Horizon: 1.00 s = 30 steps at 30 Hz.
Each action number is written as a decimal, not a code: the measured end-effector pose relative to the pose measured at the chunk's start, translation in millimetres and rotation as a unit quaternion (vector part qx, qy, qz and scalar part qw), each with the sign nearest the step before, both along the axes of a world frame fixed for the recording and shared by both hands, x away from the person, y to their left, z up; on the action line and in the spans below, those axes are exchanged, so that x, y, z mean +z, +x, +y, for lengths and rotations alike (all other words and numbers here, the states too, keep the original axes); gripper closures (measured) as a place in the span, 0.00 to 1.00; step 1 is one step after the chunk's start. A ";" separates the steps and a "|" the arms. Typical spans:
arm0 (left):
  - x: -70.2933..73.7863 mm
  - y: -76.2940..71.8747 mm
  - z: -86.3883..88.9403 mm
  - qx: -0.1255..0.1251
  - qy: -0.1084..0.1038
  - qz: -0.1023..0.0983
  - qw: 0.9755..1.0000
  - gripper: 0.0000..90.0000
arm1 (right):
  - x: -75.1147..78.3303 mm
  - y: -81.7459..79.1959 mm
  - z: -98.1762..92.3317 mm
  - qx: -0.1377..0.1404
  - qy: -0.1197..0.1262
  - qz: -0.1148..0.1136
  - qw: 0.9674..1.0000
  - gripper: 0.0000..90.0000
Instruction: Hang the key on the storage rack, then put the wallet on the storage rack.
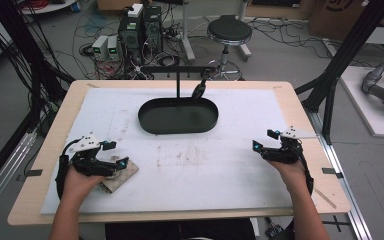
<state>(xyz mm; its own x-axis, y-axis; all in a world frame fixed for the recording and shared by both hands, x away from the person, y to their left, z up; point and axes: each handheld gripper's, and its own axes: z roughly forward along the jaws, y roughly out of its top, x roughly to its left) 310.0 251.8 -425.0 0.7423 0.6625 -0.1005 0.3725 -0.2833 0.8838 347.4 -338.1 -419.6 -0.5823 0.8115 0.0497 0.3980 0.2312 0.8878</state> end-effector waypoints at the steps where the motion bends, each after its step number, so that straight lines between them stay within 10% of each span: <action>1: 0.0 -0.2 -0.4 0.001 0.001 0.001 1.000 0.19 | -0.1 0.0 -0.3 -0.002 -0.001 0.001 1.000 0.22; 30: -4.0 -21.0 5.0 0.016 0.033 0.022 0.999 0.19 | -2.9 6.6 5.9 0.003 -0.011 0.006 1.000 0.22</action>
